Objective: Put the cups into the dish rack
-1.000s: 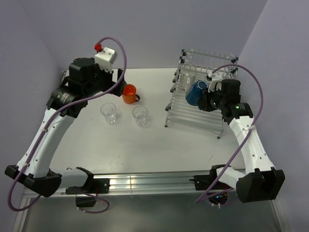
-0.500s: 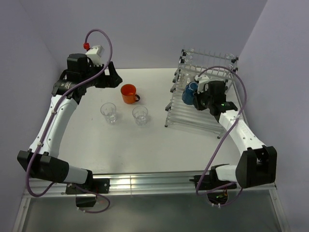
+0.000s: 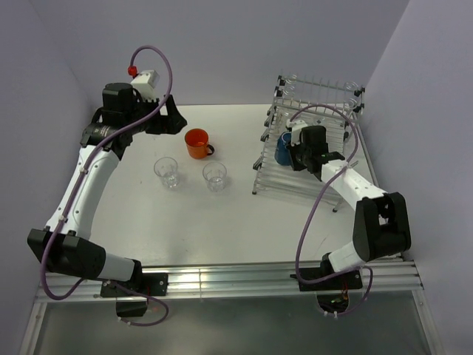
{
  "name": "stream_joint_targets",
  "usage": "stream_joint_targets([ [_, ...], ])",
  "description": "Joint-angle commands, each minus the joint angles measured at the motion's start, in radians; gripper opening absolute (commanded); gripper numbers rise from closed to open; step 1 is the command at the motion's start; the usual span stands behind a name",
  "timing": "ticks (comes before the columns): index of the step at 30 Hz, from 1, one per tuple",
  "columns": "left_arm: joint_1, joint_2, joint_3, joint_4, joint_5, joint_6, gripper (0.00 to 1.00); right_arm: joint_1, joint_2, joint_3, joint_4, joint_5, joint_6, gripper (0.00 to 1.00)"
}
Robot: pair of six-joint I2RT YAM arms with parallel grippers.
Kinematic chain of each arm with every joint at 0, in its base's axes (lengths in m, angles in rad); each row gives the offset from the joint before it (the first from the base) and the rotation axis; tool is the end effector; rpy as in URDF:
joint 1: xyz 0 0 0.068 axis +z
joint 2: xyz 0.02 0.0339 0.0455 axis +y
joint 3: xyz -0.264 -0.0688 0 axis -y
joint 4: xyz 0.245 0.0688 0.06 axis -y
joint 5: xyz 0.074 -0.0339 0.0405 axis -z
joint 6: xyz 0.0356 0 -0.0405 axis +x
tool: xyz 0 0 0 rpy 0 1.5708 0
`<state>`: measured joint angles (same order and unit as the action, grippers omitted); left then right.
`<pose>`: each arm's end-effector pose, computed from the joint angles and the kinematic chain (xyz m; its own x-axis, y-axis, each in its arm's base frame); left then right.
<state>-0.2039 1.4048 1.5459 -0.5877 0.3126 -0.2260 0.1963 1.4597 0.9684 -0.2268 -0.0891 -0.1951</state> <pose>0.2992 -0.0730 0.4211 -0.5162 -0.1110 -0.8492 0.3577 0.8730 -0.3315 0.3108 0.0650 0.2412 -0.5827 -0.3127 -0.7501 -0.3802 0.9207 -0.0886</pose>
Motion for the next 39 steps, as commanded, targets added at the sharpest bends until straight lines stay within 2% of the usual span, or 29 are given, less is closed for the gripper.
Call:
stream_joint_targets([
  [1,0.014,-0.01,-0.029,0.061,0.003,0.016,0.93,0.003,0.01,0.047,0.161,0.043,0.02,0.0],
  [17,0.057,0.079,-0.013,0.098,0.014,0.037,0.95,0.005,0.106,0.069,0.199,0.019,0.055,0.01],
  [19,0.06,0.092,-0.004,0.091,0.011,0.043,0.96,0.005,0.108,0.069,0.193,0.012,0.062,0.14],
  [24,0.061,0.134,0.017,0.089,-0.026,0.065,0.98,0.005,0.097,0.058,0.185,0.003,0.072,0.31],
  [28,0.061,0.177,0.051,0.092,-0.056,0.076,0.99,0.005,0.097,0.059,0.167,0.014,0.095,0.4],
  [30,0.061,0.212,0.083,0.083,-0.069,0.08,0.99,0.006,0.093,0.059,0.158,0.018,0.102,0.53],
  [32,0.061,0.239,0.111,0.059,-0.069,0.086,0.99,0.006,0.08,0.053,0.155,0.019,0.108,0.56],
  [35,0.061,0.305,0.166,0.048,-0.061,0.091,0.99,0.005,0.056,0.041,0.159,0.029,0.115,0.71],
  [38,0.06,0.373,0.219,0.045,-0.038,0.09,0.99,0.006,0.031,0.046,0.132,0.037,0.126,0.8],
  [39,0.06,0.397,0.241,0.036,-0.032,0.09,0.99,0.006,0.013,0.047,0.123,0.041,0.131,0.88],
])
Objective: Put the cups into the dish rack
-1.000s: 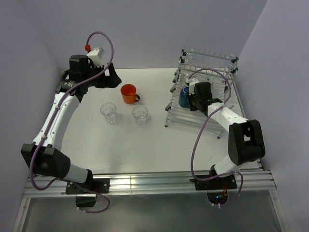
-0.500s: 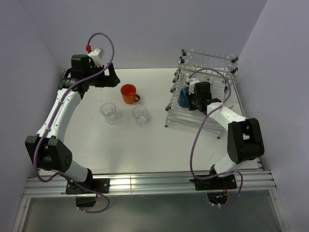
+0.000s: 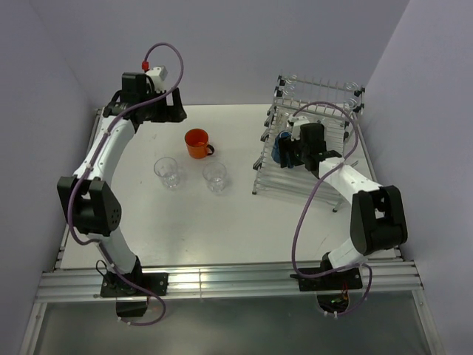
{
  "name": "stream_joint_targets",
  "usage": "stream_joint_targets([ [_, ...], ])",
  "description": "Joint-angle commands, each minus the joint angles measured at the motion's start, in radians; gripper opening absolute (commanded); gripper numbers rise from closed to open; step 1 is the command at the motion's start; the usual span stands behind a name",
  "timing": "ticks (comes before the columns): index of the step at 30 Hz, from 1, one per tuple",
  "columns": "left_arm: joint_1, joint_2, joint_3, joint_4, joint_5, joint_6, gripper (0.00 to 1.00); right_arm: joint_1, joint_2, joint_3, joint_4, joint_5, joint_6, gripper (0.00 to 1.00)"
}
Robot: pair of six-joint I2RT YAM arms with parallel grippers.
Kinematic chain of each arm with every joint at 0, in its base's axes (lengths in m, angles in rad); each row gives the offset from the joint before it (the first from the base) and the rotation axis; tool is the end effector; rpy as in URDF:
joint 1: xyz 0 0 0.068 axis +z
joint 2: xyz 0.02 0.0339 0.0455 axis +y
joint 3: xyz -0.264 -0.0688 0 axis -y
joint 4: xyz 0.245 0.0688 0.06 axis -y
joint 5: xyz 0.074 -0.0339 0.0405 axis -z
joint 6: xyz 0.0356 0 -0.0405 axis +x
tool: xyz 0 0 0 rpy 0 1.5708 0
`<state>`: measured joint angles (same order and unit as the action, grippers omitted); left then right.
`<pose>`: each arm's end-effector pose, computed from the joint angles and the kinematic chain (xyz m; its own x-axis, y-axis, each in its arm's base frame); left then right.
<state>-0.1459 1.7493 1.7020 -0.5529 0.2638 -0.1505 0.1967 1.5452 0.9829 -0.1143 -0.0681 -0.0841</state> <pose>0.3982 -0.0679 0.3604 -0.6055 -0.0573 -0.7938 0.2655 0.9257 -0.2693 0.3309 0.0684 0.2290 -0.5912 -0.2033 -0.7805 -0.2977 0.9544 -0.0230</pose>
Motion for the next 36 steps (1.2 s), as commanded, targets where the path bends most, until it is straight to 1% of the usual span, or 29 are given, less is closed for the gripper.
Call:
stream_joint_targets([
  [1,0.002,0.079,0.109,-0.028,0.028,0.015,0.98,0.006,-0.083,0.04,0.002,0.024,0.02,0.92],
  [2,0.002,0.129,0.152,-0.041,0.031,0.016,0.96,0.006,-0.095,0.045,-0.013,0.025,0.018,0.97],
  [3,-0.001,0.154,0.169,-0.053,0.037,0.019,0.93,0.004,-0.121,0.046,-0.019,0.03,0.018,1.0],
  [7,-0.03,0.262,0.254,-0.123,0.034,0.054,0.88,0.0,-0.191,0.062,-0.051,0.04,0.017,1.0],
  [8,-0.038,0.294,0.271,-0.142,0.014,0.06,0.87,0.0,-0.204,0.065,-0.07,0.039,0.018,1.0],
  [11,-0.061,0.332,0.272,-0.145,-0.026,0.063,0.84,-0.008,-0.246,0.077,-0.105,0.037,0.033,1.0],
  [15,-0.066,0.36,0.268,-0.147,-0.06,0.063,0.77,-0.013,-0.289,0.102,-0.142,0.027,0.056,1.0],
  [18,-0.078,0.395,0.284,-0.171,-0.087,0.086,0.76,-0.013,-0.3,0.134,-0.177,0.005,0.07,1.0],
  [22,-0.095,0.484,0.363,-0.223,-0.124,0.126,0.76,-0.013,-0.301,0.169,-0.209,-0.012,0.079,1.0],
  [28,-0.098,0.564,0.415,-0.223,-0.176,0.14,0.75,-0.014,-0.313,0.18,-0.226,-0.027,0.081,1.0],
  [32,-0.1,0.587,0.424,-0.202,-0.17,0.14,0.65,-0.013,-0.323,0.178,-0.229,-0.033,0.081,1.0],
  [33,-0.1,0.589,0.426,-0.199,-0.167,0.178,0.63,-0.013,-0.323,0.178,-0.229,-0.038,0.107,1.0],
  [34,-0.101,0.593,0.426,-0.193,-0.164,0.18,0.61,-0.013,-0.324,0.178,-0.231,-0.041,0.11,1.0],
  [35,-0.104,0.592,0.423,-0.174,-0.155,0.184,0.56,-0.013,-0.324,0.178,-0.232,-0.045,0.115,1.0],
  [36,-0.106,0.592,0.42,-0.165,-0.15,0.187,0.53,-0.013,-0.324,0.18,-0.234,-0.05,0.118,1.0],
])
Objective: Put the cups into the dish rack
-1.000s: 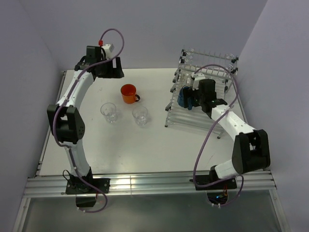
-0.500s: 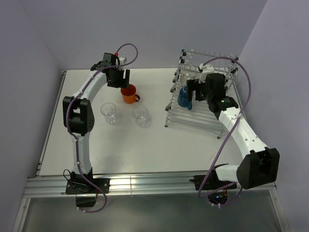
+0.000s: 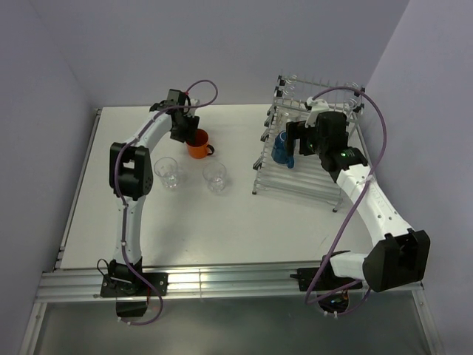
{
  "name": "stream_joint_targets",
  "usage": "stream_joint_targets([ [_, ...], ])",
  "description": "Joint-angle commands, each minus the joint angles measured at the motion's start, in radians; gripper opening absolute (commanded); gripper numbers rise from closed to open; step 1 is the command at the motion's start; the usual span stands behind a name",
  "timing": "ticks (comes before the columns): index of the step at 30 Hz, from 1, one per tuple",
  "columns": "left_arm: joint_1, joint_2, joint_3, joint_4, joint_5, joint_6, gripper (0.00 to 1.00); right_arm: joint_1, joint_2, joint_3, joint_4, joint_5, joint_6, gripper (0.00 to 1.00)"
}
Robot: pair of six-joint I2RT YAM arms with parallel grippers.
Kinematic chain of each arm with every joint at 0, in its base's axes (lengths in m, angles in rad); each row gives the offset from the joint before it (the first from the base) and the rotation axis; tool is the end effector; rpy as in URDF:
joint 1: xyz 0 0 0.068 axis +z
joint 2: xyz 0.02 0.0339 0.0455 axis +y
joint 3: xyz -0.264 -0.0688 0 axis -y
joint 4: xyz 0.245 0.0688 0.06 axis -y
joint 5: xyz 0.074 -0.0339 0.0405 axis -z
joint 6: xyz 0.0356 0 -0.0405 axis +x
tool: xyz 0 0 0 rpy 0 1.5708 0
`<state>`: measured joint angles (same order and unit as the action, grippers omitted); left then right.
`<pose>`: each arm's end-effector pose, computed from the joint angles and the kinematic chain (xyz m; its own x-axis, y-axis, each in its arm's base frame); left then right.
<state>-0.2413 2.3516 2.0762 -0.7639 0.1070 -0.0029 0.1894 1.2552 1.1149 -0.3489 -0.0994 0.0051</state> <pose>0.4976 -0.1264 0.1978 -0.8379 0.2032 -0.5066 0.2877 0.9531 -0.0935 0.2799 0.0572 0.3382 -0.4629 -0.0836 -0.8825 -0.2710 0.9612 0.0511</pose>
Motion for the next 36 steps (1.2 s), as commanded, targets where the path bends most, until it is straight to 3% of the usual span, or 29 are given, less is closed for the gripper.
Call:
stream_joint_targets([
  [1,-0.012,-0.018,0.032,0.055,0.01,0.043,0.52,-0.007,-0.034,0.049,-0.002,-0.025,0.032,1.0],
  [10,-0.041,-0.055,-0.039,0.083,-0.006,0.107,0.29,-0.007,-0.034,0.095,-0.038,-0.092,0.062,1.0],
  [15,-0.042,-0.04,0.005,0.058,-0.009,0.096,0.01,-0.004,-0.04,0.106,-0.035,-0.117,0.081,1.0],
  [20,-0.043,-0.063,0.061,0.035,-0.023,0.089,0.0,-0.001,-0.036,0.135,-0.038,-0.128,0.124,1.0],
  [29,-0.043,-0.383,-0.039,0.215,0.0,0.152,0.0,0.021,-0.028,0.177,-0.007,-0.301,0.246,1.0],
  [32,-0.043,-0.507,-0.125,0.317,0.003,0.132,0.0,0.022,-0.028,0.178,0.028,-0.382,0.311,1.0],
  [35,-0.039,-0.694,-0.339,0.548,0.058,0.106,0.0,0.027,-0.028,0.166,0.099,-0.496,0.409,1.0],
  [36,-0.039,-0.812,-0.496,0.636,0.098,0.098,0.0,0.028,-0.03,0.157,0.128,-0.558,0.439,1.0],
])
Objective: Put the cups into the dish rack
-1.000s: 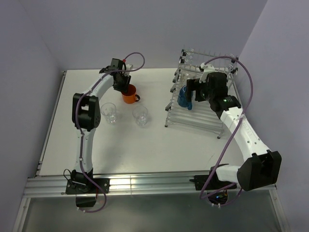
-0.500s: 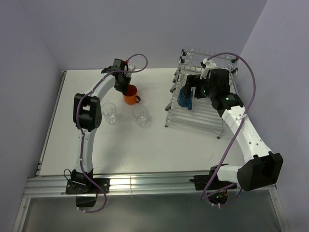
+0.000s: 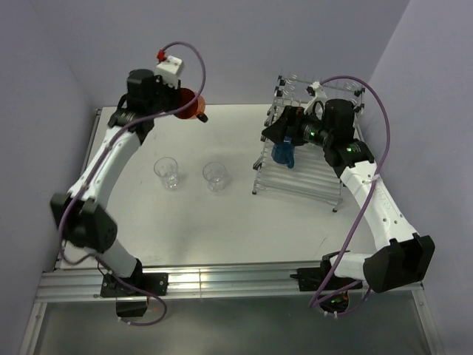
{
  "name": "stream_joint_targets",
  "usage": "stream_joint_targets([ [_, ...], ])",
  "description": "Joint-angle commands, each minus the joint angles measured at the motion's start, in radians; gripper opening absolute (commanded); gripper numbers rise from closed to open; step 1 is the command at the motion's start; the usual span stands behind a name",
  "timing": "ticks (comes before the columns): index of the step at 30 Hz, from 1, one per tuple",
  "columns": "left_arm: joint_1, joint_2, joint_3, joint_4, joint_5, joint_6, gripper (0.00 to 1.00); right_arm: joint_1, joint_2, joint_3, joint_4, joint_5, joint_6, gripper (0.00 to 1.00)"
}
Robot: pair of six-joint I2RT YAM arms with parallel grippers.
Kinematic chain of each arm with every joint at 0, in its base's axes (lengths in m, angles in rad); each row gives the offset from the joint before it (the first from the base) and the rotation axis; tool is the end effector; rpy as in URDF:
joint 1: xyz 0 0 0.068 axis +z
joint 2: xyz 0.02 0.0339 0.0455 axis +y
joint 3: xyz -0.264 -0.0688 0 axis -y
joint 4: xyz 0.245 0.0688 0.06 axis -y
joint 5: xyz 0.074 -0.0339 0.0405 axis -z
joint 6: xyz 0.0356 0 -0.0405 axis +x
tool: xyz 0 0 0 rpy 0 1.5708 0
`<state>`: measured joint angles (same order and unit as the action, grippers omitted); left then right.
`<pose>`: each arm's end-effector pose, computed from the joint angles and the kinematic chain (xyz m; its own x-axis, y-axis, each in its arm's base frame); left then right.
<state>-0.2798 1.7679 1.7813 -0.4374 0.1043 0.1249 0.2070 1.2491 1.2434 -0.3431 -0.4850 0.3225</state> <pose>0.3984 -0.1183 0.3907 -0.3468 0.2285 -0.9097 0.4123 0.9083 0.0710 0.2716 0.0740 0.3865 -0.5108 0.1792 -0.8408 -0.4731 0.7580 0.4490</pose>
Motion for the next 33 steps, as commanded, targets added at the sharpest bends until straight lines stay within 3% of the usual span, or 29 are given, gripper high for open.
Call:
stream_joint_targets([
  [1,-0.001,-0.289,-0.276,0.498,0.124,-0.033,0.0,0.014,-0.022,0.019,0.185,-0.203,0.186,1.0],
  [3,-0.004,-0.422,-0.446,0.635,0.167,-0.048,0.0,0.029,-0.019,-0.005,0.245,-0.257,0.251,1.0],
  [6,-0.004,-0.51,-0.488,0.672,0.201,-0.097,0.0,0.055,-0.005,-0.03,0.36,-0.348,0.384,1.0],
  [11,-0.004,-0.649,-0.598,0.777,0.29,-0.182,0.0,0.106,0.026,-0.12,0.702,-0.472,0.728,1.0],
  [18,-0.007,-0.789,-0.717,0.862,0.393,-0.241,0.0,0.218,0.065,-0.119,0.814,-0.514,0.794,1.0],
  [25,-0.021,-0.812,-0.729,0.908,0.37,-0.286,0.0,0.296,0.115,-0.14,1.007,-0.497,0.944,1.0],
  [33,-0.045,-0.815,-0.747,0.933,0.394,-0.292,0.0,0.376,0.176,-0.075,1.075,-0.503,0.971,0.96],
])
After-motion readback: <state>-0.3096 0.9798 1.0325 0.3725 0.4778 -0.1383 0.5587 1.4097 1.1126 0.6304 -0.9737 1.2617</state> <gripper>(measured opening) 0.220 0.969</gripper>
